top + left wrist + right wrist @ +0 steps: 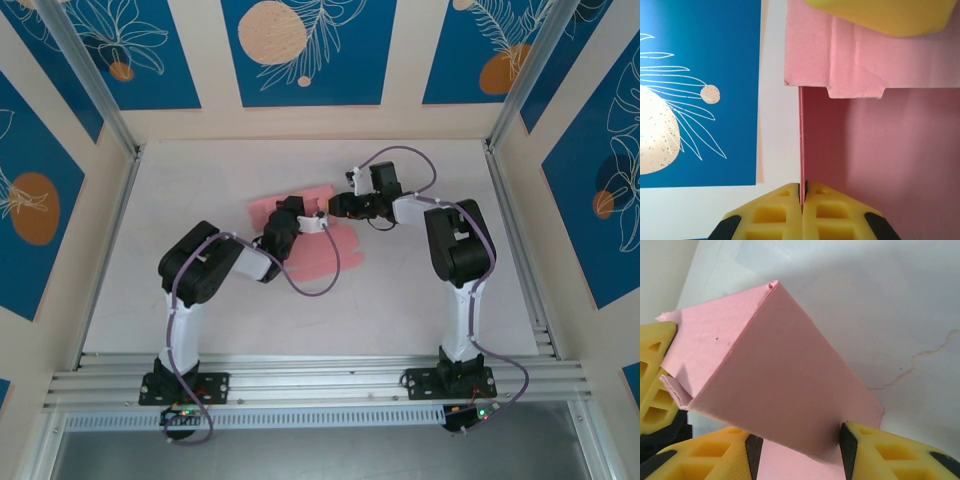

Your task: Fold the paper box

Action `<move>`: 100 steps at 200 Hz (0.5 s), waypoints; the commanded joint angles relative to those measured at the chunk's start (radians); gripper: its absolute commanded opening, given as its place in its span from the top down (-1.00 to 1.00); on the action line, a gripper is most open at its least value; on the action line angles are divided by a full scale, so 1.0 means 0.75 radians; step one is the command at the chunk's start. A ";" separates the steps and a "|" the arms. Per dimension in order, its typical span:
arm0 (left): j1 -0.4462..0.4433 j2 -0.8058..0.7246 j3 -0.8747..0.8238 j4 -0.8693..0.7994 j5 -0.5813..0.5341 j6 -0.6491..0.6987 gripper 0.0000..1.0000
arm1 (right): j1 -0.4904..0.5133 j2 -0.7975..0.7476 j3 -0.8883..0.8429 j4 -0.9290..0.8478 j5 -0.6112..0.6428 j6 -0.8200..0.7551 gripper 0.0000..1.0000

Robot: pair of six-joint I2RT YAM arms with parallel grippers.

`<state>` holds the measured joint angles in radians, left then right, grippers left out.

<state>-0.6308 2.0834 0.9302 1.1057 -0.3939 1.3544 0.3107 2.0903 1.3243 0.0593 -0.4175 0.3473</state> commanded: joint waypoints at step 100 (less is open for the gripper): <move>-0.012 -0.178 -0.019 -0.447 0.340 -0.198 1.00 | 0.052 -0.100 -0.086 -0.040 0.238 -0.046 -0.02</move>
<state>-0.6197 1.9636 0.9302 0.8787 -0.2832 1.2362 0.3450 2.0697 1.3163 -0.0044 -0.2913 0.3199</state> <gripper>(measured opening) 0.039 0.510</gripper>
